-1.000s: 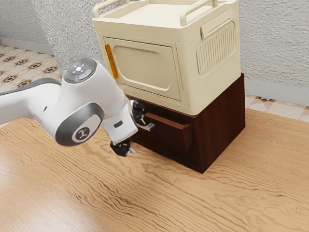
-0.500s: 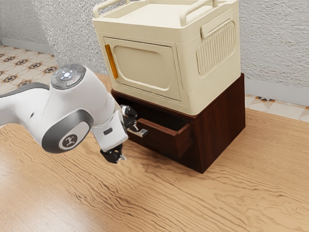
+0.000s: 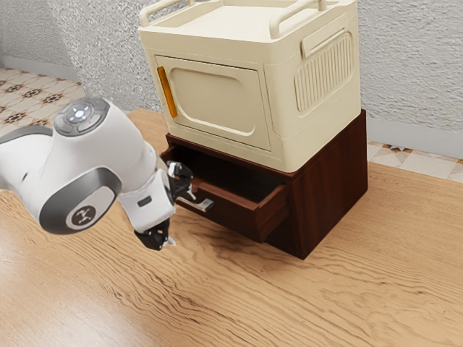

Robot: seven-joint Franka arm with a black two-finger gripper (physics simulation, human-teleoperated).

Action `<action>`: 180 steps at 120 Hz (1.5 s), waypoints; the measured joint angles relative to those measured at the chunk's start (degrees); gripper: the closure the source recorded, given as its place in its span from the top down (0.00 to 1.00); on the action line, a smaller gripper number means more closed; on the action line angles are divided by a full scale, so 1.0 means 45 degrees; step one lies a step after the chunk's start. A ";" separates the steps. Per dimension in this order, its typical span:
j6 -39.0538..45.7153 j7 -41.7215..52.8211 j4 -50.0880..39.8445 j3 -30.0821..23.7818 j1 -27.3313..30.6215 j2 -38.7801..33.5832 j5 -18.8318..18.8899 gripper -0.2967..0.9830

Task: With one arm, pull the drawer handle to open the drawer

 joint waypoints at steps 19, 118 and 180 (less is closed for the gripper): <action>-0.0248 0.0009 -0.0511 0.0054 -0.0001 -0.0586 0.0020 0.77; -0.1428 0.0039 -0.1997 0.0710 -0.0187 -0.2801 0.0273 0.77; -0.3648 -0.0083 0.0846 -0.0755 -0.0173 -0.3146 -0.0315 0.76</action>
